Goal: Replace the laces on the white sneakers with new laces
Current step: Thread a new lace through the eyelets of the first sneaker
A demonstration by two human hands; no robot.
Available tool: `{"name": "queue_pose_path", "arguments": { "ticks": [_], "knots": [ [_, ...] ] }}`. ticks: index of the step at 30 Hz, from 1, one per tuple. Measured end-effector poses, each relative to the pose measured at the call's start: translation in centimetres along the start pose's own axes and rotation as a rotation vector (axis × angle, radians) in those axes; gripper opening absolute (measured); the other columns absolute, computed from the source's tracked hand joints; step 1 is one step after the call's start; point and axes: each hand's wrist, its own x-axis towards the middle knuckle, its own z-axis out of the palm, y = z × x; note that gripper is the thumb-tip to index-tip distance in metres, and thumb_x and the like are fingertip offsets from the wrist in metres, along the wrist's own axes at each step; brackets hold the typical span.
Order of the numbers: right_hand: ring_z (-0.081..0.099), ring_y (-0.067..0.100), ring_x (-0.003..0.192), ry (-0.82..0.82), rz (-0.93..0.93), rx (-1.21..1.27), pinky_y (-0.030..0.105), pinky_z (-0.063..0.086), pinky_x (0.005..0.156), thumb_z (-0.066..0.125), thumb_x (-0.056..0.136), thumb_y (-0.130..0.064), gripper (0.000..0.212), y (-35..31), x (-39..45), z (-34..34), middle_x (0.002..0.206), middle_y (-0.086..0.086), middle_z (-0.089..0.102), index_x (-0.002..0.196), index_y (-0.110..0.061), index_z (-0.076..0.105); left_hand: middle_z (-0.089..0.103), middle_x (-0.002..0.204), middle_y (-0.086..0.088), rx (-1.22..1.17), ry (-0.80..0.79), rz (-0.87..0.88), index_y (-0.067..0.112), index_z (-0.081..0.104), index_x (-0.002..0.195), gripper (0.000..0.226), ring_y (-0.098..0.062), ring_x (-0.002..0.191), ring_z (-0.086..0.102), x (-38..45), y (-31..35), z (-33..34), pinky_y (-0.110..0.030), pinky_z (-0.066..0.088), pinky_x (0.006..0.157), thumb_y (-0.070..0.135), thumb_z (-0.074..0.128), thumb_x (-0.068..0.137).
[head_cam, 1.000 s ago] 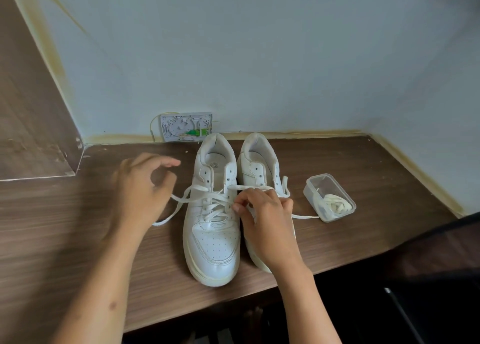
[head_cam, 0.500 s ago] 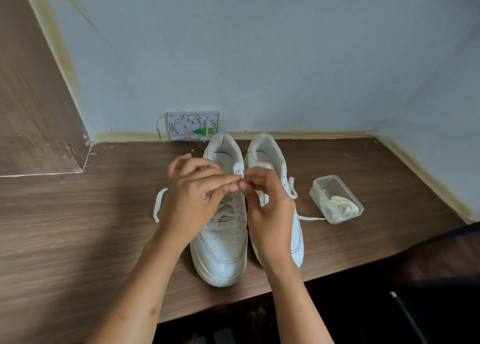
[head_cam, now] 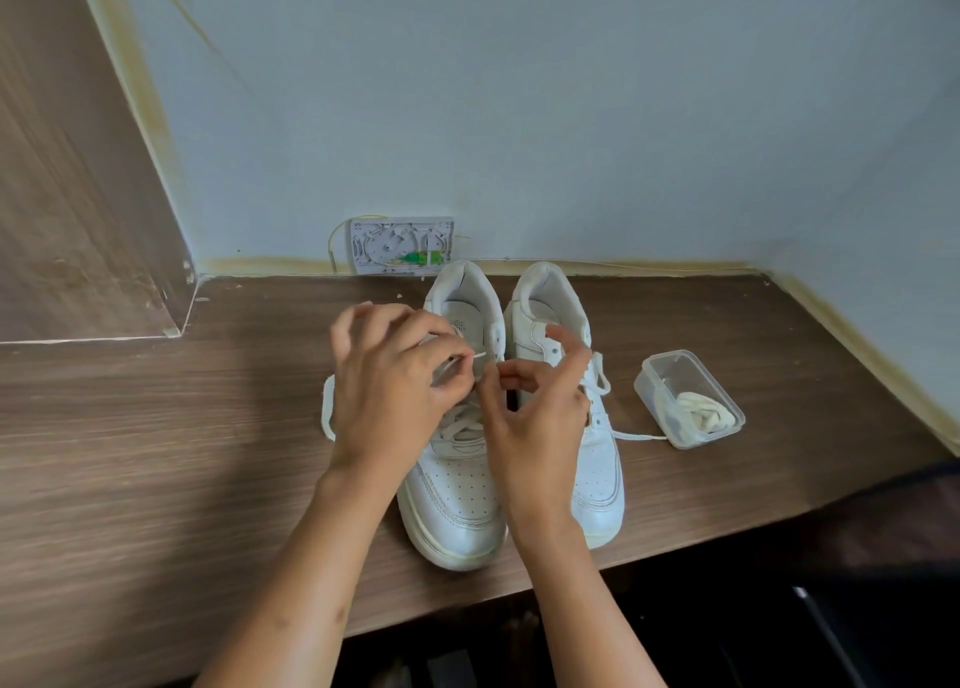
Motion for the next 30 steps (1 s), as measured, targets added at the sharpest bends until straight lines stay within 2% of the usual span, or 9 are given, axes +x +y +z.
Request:
{"name": "queue_pose_path", "arguments": {
  "ticks": [8,11,13,17,19,21,23,26,30],
  "knots": [
    [0.067,0.003,0.087,-0.017,0.009,0.008,0.052,0.048,0.091,0.070,0.090,-0.017,0.050,-0.2,-0.3,-0.4,0.085,-0.017,0.068,0.119,-0.039,0.035,0.066,0.095,0.014,-0.129,-0.011,-0.050,0.031,0.076,0.077,0.014,-0.022,0.098,0.053,-0.2,0.2,1.3,-0.041,0.031,0.091,0.039,0.067,0.081],
    [0.067,0.007,0.088,-0.040,0.019,0.043,0.036,0.050,0.091,0.061,0.094,-0.012,0.045,-0.1,-0.5,-0.8,0.086,-0.012,0.069,0.129,-0.030,0.039,0.066,0.102,0.013,-0.207,-0.047,-0.074,0.032,0.077,0.078,0.018,-0.023,0.105,0.047,-0.2,-0.1,1.5,-0.040,0.028,0.094,0.043,0.064,0.081],
    [0.066,0.007,0.084,-0.056,0.029,0.046,0.021,0.050,0.082,0.057,0.096,-0.012,0.040,0.0,-0.3,-1.2,0.083,-0.010,0.069,0.132,-0.024,0.046,0.064,0.107,0.013,-0.252,-0.073,-0.071,0.032,0.077,0.080,0.019,-0.024,0.108,0.045,-0.3,-0.4,1.5,-0.040,0.025,0.096,0.044,0.063,0.082],
    [0.065,-0.004,0.083,-0.091,0.021,0.013,0.006,0.044,0.071,0.062,0.096,-0.014,0.018,0.2,0.3,-1.8,0.083,-0.016,0.069,0.112,-0.016,0.068,0.062,0.110,0.014,-0.296,-0.100,-0.081,0.032,0.076,0.079,0.018,-0.024,0.111,0.044,-0.5,-0.2,1.3,-0.037,0.023,0.098,0.042,0.062,0.082],
    [0.065,0.000,0.081,-0.099,0.008,-0.002,0.011,0.046,0.073,0.063,0.095,-0.012,0.013,0.3,0.4,-1.8,0.085,-0.013,0.070,0.105,-0.017,0.070,0.063,0.110,0.014,-0.304,-0.107,-0.097,0.032,0.076,0.078,0.018,-0.023,0.111,0.043,-0.5,0.0,1.3,-0.033,0.021,0.097,0.042,0.061,0.082],
    [0.063,0.007,0.081,-0.095,-0.042,-0.081,0.026,0.049,0.079,0.060,0.095,-0.018,0.010,0.7,0.5,-1.7,0.085,-0.014,0.068,0.100,-0.022,0.068,0.063,0.112,0.014,-0.299,-0.118,-0.102,0.033,0.076,0.080,0.018,-0.023,0.112,0.043,-0.4,-0.1,1.3,-0.032,0.020,0.097,0.043,0.061,0.082],
    [0.057,0.012,0.085,-0.089,-0.102,-0.214,0.036,0.043,0.082,0.055,0.093,-0.029,0.012,1.0,0.7,-1.8,0.088,-0.015,0.065,0.097,-0.027,0.066,0.062,0.115,0.016,-0.285,-0.129,-0.100,0.036,0.077,0.084,0.019,-0.023,0.114,0.043,-0.3,-0.4,1.2,-0.031,0.019,0.097,0.046,0.061,0.084],
    [0.052,0.018,0.089,-0.047,-0.139,-0.389,0.035,0.034,0.080,0.057,0.093,-0.028,0.009,1.1,1.4,-2.7,0.093,-0.013,0.063,0.095,-0.028,0.066,0.060,0.117,0.020,-0.307,-0.115,-0.146,0.040,0.076,0.097,0.021,-0.015,0.115,0.041,-0.1,-1.1,0.6,-0.029,0.018,0.099,0.049,0.058,0.088],
    [0.054,0.021,0.088,0.093,-0.039,-0.389,0.037,0.036,0.081,0.066,0.091,-0.018,0.011,2.6,3.1,-5.6,0.092,-0.011,0.063,0.095,-0.028,0.066,0.060,0.118,0.021,-0.282,-0.128,-0.188,0.043,0.073,0.105,0.024,-0.011,0.115,0.038,0.1,-2.1,0.1,-0.033,0.019,0.096,0.045,0.052,0.093]
  ]
}}
